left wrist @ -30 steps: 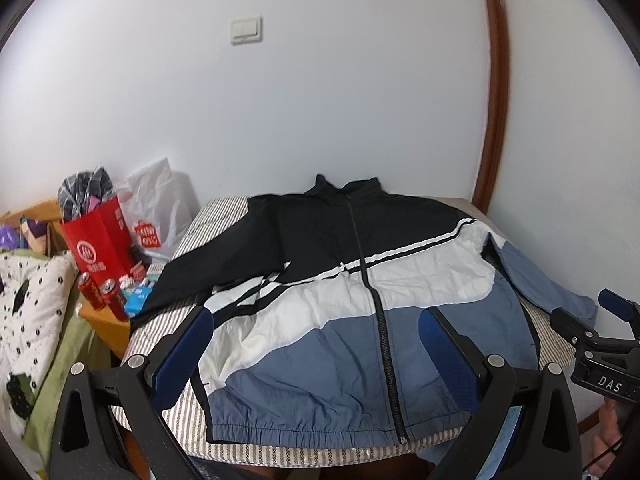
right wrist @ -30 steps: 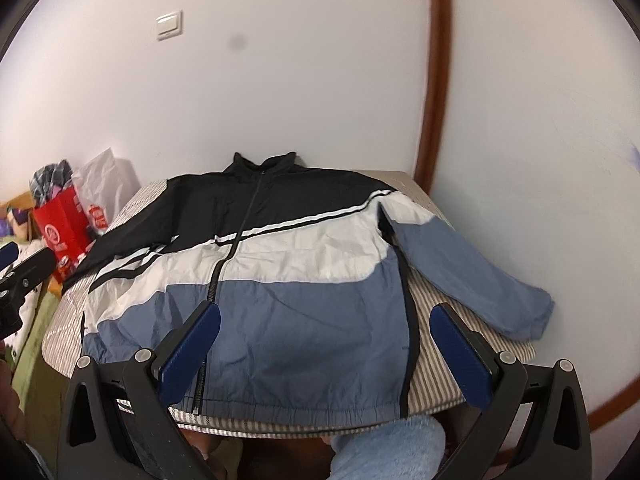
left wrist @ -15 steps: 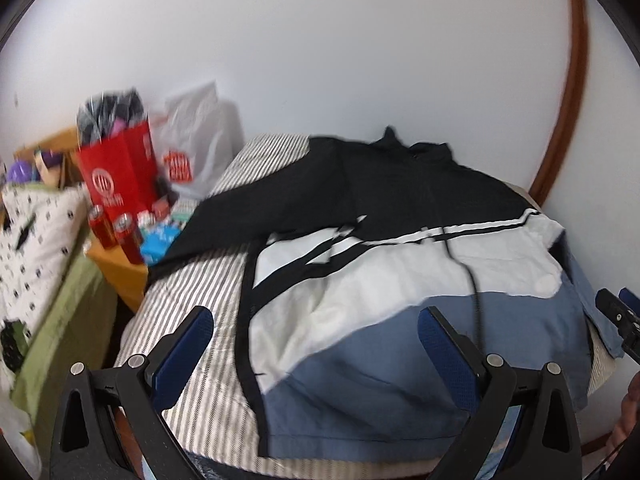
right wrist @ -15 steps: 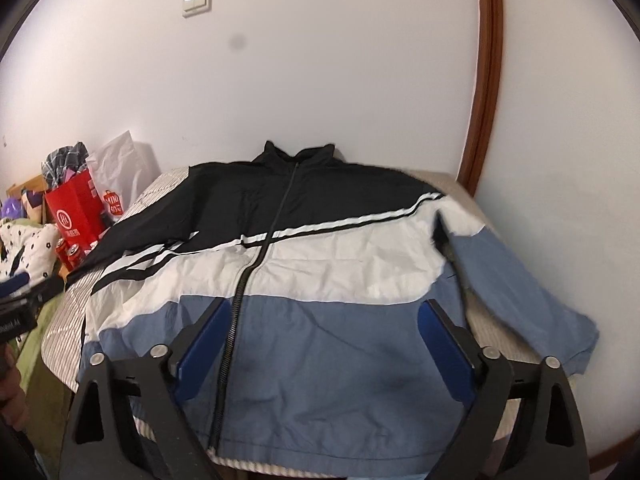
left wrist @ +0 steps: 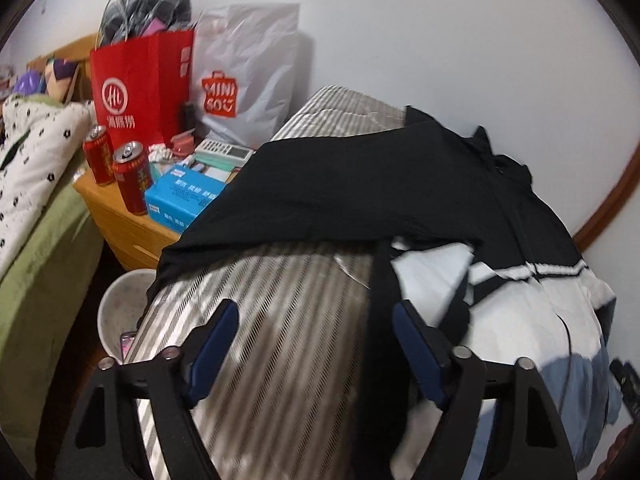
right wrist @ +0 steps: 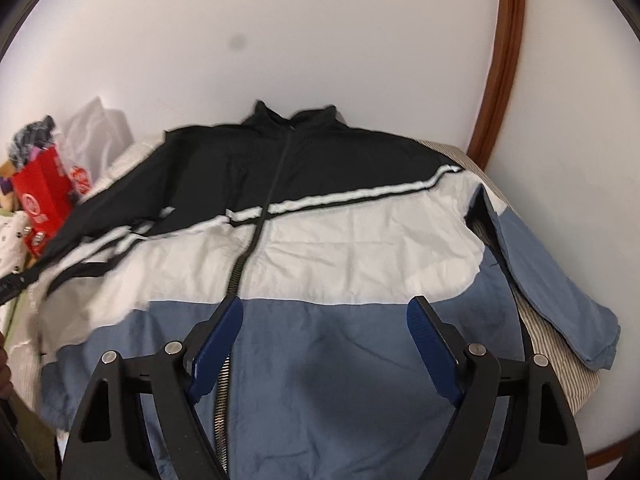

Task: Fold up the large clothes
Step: 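Move the left tool toward the black sleeve and lower onto it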

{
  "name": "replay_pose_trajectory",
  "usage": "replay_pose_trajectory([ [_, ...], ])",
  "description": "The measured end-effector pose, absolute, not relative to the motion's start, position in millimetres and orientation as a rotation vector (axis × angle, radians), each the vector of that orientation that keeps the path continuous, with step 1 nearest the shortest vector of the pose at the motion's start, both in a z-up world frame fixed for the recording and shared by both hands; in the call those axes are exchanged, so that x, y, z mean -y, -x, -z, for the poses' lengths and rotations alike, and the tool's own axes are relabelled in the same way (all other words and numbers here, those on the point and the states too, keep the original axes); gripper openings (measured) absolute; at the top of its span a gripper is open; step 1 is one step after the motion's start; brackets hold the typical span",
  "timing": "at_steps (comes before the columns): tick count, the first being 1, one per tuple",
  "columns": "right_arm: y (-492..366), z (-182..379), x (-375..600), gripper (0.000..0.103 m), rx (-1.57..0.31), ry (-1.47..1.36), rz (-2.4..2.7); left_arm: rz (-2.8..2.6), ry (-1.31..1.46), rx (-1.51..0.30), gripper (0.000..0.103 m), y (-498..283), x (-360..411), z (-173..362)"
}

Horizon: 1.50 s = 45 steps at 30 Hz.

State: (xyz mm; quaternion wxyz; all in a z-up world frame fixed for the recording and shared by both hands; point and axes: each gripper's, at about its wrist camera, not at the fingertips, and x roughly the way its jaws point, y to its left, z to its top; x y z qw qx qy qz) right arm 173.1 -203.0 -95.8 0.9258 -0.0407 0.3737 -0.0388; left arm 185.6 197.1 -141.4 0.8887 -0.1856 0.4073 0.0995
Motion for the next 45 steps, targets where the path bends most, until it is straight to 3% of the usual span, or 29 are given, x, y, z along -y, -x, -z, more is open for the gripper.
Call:
replay_pose_trajectory([
  [6,-184.3,111.5,204.3,0.083,-0.821,0.108,0.132,-0.292,0.304,-0.869,0.070,-212.0,-208.1,157.2],
  [8,-186.9,113.6,203.3,0.083,-0.829,0.110,0.139,-0.303,0.327,-0.864,0.065,-216.5,-213.7,160.6],
  [18,-195.6,113.7,194.4,0.083,-0.836,0.151,0.123,-0.363,0.211,-0.858,0.064,-226.6,-213.6,159.8],
  [39,-190.3,114.0,202.2,0.083,-0.828,0.208,0.117,-0.160,0.642,-0.792,0.066,-235.1,-229.2,163.8],
  [43,-194.9,117.1,209.7,0.083,-0.836,0.211,0.130,-0.193,0.674,-0.780,0.061,-245.6,-233.2,165.6],
  [44,-196.0,117.5,211.2,0.083,-0.838,0.209,0.132,-0.209,0.666,-0.784,0.057,-248.2,-233.2,164.9],
  [45,-197.8,117.7,214.2,0.083,-0.839,0.206,0.136,-0.219,0.660,-0.785,0.046,-249.6,-233.9,164.7],
])
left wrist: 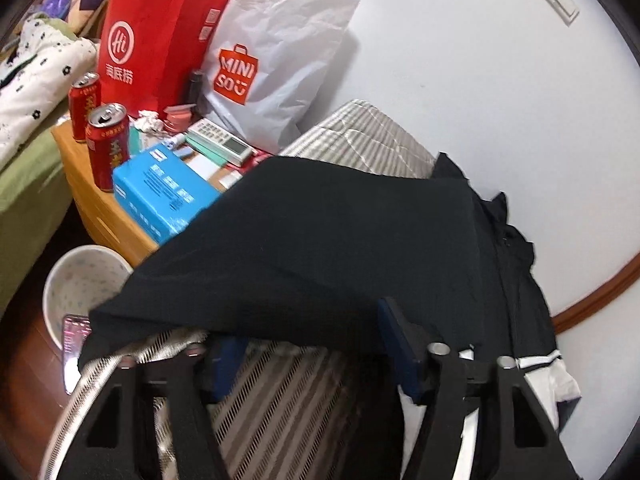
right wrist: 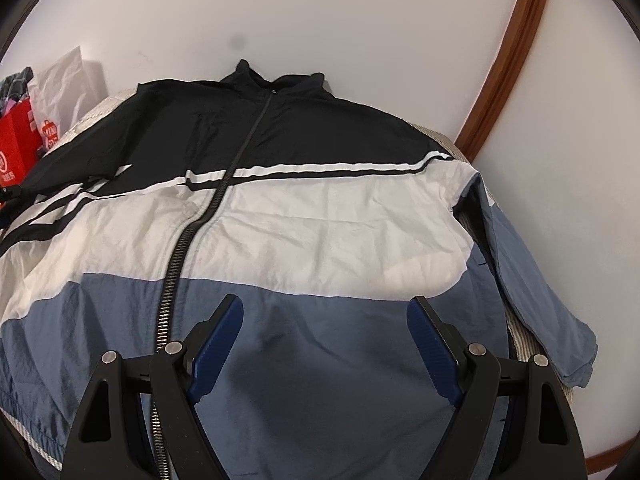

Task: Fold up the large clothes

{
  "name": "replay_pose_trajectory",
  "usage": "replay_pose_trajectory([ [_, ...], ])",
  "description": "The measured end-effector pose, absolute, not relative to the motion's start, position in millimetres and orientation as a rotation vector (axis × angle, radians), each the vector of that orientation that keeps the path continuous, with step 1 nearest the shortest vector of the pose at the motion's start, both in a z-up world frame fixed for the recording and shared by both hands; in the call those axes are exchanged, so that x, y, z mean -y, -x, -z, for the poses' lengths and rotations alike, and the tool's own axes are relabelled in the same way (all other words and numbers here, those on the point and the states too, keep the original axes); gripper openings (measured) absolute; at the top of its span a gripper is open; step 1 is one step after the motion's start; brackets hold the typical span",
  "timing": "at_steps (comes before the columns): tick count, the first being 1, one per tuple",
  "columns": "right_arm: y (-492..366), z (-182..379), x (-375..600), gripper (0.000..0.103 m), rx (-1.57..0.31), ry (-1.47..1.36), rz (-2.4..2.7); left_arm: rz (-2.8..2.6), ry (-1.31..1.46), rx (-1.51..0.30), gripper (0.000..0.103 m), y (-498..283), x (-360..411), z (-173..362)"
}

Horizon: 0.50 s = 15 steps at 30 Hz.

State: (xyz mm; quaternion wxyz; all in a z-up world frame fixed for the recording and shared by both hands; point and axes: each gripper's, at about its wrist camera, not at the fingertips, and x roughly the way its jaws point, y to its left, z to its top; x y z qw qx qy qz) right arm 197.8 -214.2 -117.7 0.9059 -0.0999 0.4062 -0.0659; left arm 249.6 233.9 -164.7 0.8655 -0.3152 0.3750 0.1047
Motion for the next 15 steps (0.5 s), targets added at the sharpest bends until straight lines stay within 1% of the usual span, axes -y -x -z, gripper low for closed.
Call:
replay_pose_trajectory([
  [1,-199.8,118.0,217.6,0.083,-0.839,0.203,0.141,-0.235,0.654,-0.788,0.035,-251.8,-234.6,164.4],
  [2,-201.0,118.5,220.0,0.083,-0.840,0.200,0.145,-0.251,0.638,-0.801,0.028,-255.0,-234.5,164.3],
  [3,-202.3,118.8,222.5,0.083,-0.840,0.197,0.147,-0.255,0.629,-0.808,0.017,-256.2,-235.3,164.0],
  [4,-203.5,119.2,224.3,0.083,-0.841,0.195,0.148,-0.263,0.616,-0.813,0.011,-257.4,-234.8,162.2],
  [7,-207.0,120.7,230.2,0.083,-0.846,0.198,0.146,-0.284,0.569,-0.802,0.008,-256.5,-231.5,151.2],
  [15,-208.7,114.0,241.1,0.083,-0.813,0.226,0.111,-0.298,0.416,-0.743,0.007,-251.7,-202.2,94.4],
])
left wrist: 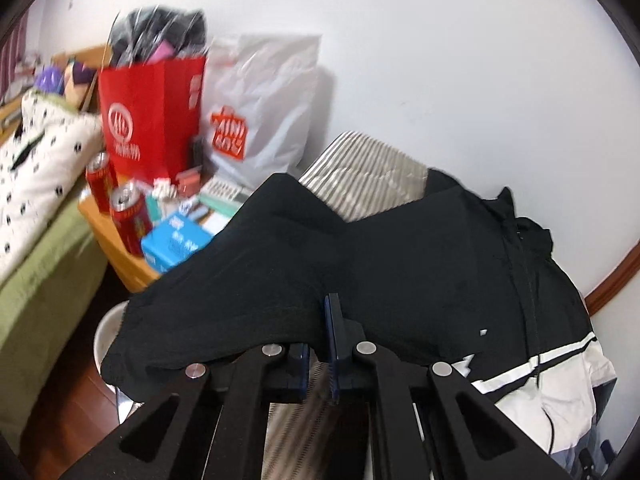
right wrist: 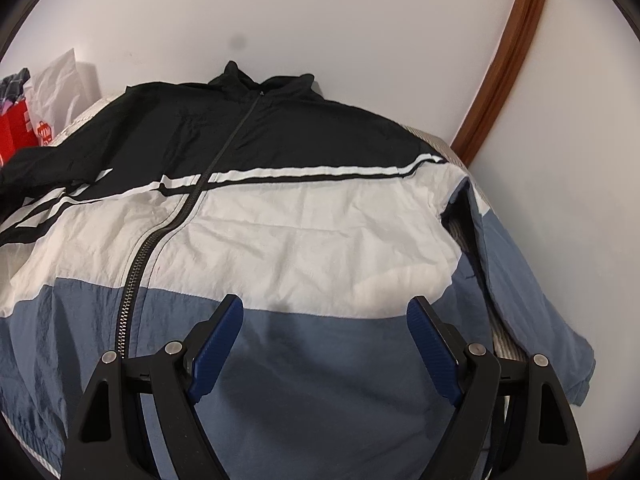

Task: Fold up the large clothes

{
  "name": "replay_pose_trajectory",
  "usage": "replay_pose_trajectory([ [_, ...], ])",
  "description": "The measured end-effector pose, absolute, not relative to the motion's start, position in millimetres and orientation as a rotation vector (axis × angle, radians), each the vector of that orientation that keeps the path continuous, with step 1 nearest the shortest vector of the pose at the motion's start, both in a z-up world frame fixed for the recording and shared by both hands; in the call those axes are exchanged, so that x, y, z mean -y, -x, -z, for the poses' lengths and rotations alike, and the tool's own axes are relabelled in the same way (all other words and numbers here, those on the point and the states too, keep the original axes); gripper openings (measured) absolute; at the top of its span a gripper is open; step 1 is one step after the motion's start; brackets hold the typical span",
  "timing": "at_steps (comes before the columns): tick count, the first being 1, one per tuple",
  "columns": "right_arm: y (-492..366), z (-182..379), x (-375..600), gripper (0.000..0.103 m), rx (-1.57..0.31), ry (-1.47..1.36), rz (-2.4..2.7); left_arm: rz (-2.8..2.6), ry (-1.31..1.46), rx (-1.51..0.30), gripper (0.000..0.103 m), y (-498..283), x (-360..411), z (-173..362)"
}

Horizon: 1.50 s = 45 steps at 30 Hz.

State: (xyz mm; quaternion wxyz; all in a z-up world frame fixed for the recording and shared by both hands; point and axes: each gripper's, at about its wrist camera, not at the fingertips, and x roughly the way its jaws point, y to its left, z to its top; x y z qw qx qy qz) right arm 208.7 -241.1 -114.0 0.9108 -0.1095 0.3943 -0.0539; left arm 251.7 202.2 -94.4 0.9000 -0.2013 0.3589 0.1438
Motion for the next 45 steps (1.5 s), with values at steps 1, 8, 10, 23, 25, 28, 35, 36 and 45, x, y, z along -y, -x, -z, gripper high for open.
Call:
replay_pose_trajectory([
  [1,-208.6,112.6,243.7,0.083,-0.807,0.224,0.106,-0.295,0.401,-0.734,0.007,-252.6,-196.9,87.7],
  [8,-212.6,103.3,267.8,0.083,-0.766,0.218,0.092,-0.228,0.284,-0.679,0.007,-272.2,-135.0,43.1],
  [10,-214.0,101.5,275.4,0.083,-0.759,0.218,0.092,-0.178,0.257,-0.672,0.007,-284.4,-108.1,33.0],
  [23,-220.4,103.0,326.5,0.083,-0.747,0.198,0.138,0.052,0.096,-0.726,0.007,-348.1,51.9,35.1],
  [25,-221.9,105.2,333.0,0.083,-0.750,0.191,0.143,0.087,0.069,-0.750,0.007,-354.4,74.6,42.6],
  [28,-224.7,109.0,341.5,0.083,-0.753,0.187,0.150,0.117,0.037,-0.788,0.007,-360.1,99.3,54.6],
  [35,-227.0,115.7,350.8,0.083,-0.765,0.184,0.155,0.153,0.019,-0.869,0.022,-368.7,123.4,79.9],
  [36,-226.7,115.6,350.3,0.083,-0.766,0.186,0.154,0.159,0.021,-0.876,0.037,-367.8,124.5,81.3],
  [45,-215.4,93.4,329.3,0.083,-0.734,0.208,0.122,0.265,-0.013,-0.845,0.086,-323.0,127.9,62.1],
])
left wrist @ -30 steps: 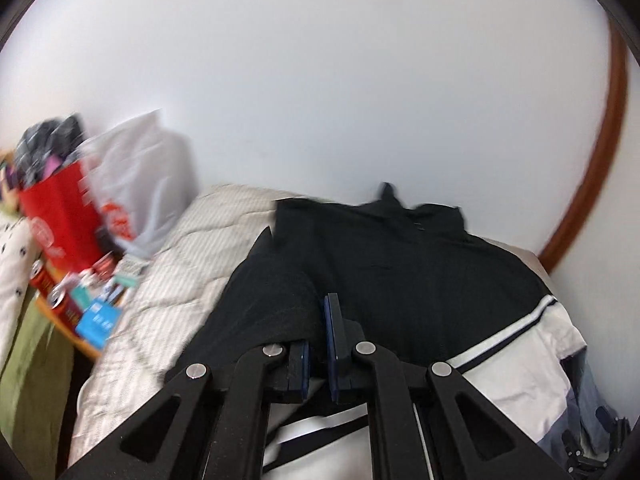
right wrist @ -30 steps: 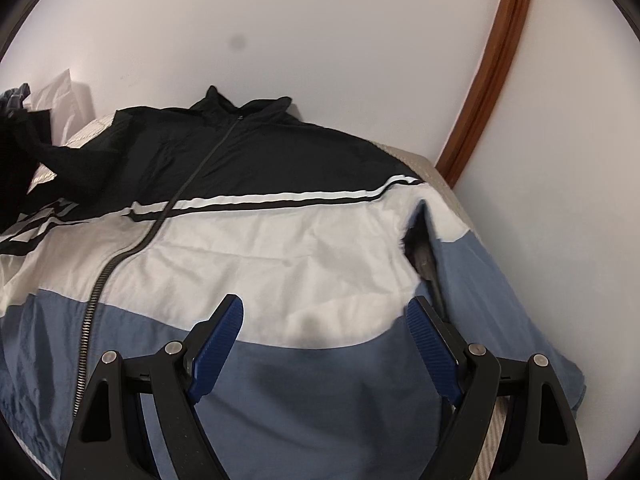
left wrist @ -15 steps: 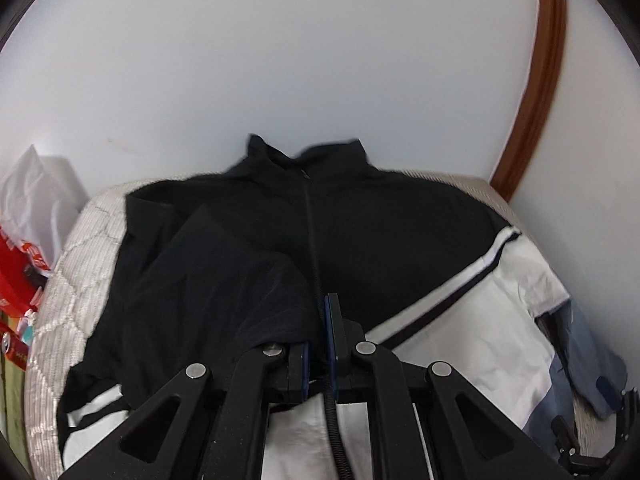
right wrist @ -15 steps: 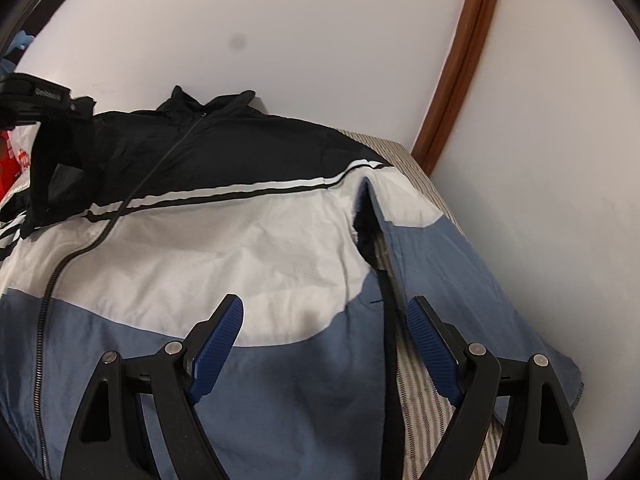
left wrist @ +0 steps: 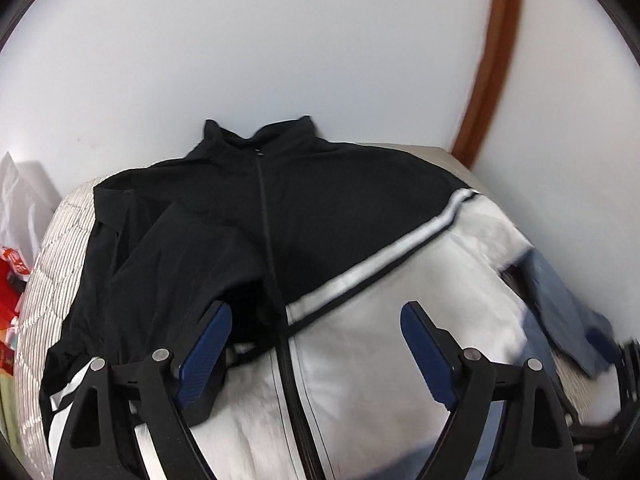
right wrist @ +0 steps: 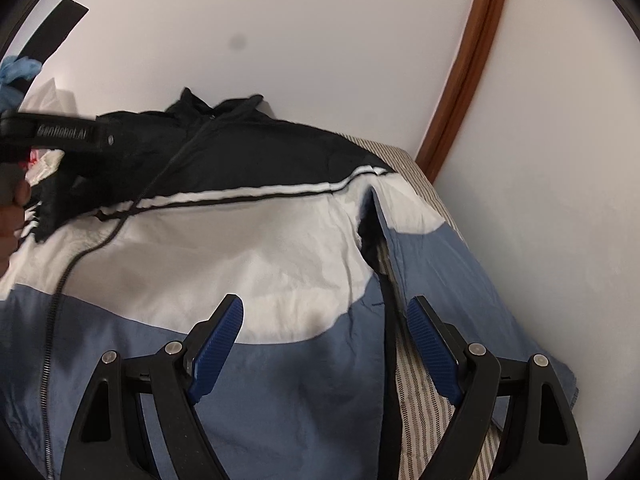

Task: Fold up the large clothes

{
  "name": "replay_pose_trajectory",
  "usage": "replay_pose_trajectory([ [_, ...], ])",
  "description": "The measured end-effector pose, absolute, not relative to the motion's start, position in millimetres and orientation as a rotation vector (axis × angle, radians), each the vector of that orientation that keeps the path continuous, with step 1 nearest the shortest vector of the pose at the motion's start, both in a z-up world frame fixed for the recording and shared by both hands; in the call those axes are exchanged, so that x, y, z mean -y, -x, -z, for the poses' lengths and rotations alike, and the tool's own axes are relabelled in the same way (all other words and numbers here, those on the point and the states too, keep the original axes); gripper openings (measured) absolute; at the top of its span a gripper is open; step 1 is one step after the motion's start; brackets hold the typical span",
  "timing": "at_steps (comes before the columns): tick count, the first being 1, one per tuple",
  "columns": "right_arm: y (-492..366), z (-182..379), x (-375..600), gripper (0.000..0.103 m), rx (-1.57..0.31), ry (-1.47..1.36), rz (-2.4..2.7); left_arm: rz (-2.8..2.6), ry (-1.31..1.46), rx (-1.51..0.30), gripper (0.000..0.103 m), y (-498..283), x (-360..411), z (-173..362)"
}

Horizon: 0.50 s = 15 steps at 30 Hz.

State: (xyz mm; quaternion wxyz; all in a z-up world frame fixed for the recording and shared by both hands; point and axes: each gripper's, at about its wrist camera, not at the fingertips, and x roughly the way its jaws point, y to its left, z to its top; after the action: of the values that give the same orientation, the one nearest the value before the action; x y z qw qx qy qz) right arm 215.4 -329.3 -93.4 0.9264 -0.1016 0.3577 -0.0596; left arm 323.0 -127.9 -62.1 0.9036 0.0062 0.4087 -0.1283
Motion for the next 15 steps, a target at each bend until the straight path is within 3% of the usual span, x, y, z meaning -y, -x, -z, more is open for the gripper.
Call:
replay_pose_trajectory([
  [8,-224.8,65.4,277.5,0.078,-0.695,0.210,0.008,0.220,0.065,-0.783,0.089,-280.1,32.2,38.1],
  [15,-274.8,58.9,201.6,0.079,-0.663,0.241,-0.149,-0.006,0.086,-0.847,0.090,-262.3,-79.7,77.8],
])
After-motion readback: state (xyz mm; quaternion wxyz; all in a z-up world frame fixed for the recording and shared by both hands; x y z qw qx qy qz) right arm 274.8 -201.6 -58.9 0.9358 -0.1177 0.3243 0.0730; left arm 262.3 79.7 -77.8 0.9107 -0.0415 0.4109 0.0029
